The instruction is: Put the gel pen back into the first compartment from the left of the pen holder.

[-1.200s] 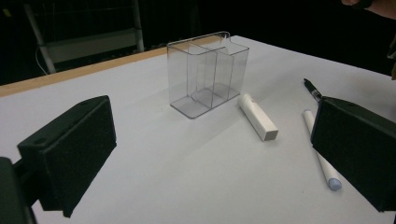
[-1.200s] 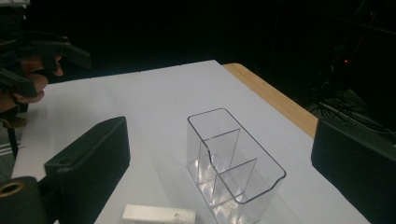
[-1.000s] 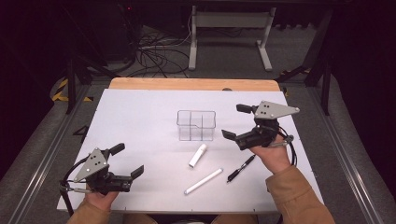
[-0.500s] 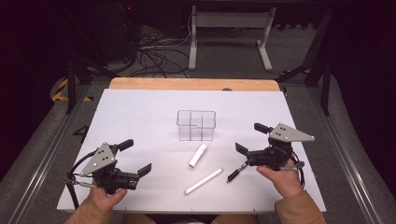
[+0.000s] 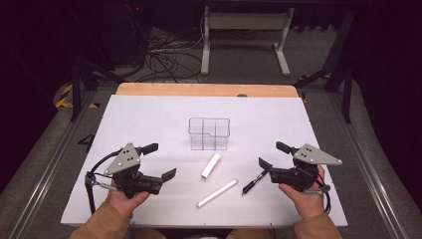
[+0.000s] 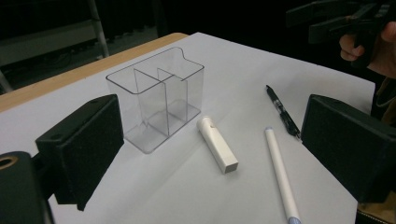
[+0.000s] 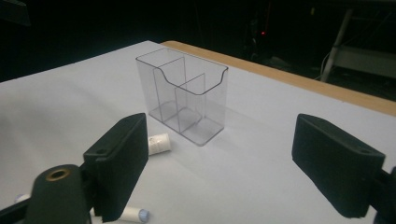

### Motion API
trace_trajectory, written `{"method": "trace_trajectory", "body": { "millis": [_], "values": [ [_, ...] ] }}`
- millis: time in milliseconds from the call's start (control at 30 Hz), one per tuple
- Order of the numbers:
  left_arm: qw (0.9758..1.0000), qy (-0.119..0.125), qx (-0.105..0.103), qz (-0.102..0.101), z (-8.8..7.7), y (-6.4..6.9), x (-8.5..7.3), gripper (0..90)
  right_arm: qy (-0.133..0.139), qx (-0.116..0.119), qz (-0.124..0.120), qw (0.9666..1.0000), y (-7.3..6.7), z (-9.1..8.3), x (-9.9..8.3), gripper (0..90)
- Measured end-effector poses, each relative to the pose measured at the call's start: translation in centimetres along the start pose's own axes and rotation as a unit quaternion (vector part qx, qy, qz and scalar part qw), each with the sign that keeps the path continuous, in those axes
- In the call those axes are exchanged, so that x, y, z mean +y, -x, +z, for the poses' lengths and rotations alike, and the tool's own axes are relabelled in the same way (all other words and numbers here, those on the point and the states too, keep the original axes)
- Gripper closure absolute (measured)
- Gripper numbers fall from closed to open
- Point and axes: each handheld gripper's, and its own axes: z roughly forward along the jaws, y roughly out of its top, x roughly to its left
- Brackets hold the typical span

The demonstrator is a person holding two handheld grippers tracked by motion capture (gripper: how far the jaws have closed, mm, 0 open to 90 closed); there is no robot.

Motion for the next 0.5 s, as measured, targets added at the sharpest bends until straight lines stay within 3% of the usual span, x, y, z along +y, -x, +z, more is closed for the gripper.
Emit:
{"method": "trace_trajectory", "body": {
  "millis": [200, 267, 367, 500],
  "values": [
    [0.9998, -0.015, -0.016, 0.002, 1.4, 0.5, 0.7, 8.6, -0.001, -0.030, -0.020, 0.9993, -0.4, -0.7, 0.2, 33.0],
    [0.9995, -0.020, -0.023, 0.002, 1.9, 0.7, 1.1, 8.6, -0.020, -0.038, -0.011, 0.9990, -0.5, -0.7, 0.2, 35.2],
    [0.9991, -0.026, -0.034, -0.001, 2.8, 1.1, 1.7, 8.6, -0.027, -0.051, -0.006, 0.9983, -0.3, -0.9, 0.0, 41.0],
    [0.9987, -0.039, -0.033, 0.003, 4.5, 1.8, 2.6, 11.0, -0.037, -0.041, 0.023, 0.9982, 0.4, -1.2, -0.1, 41.2]
  ]
}}
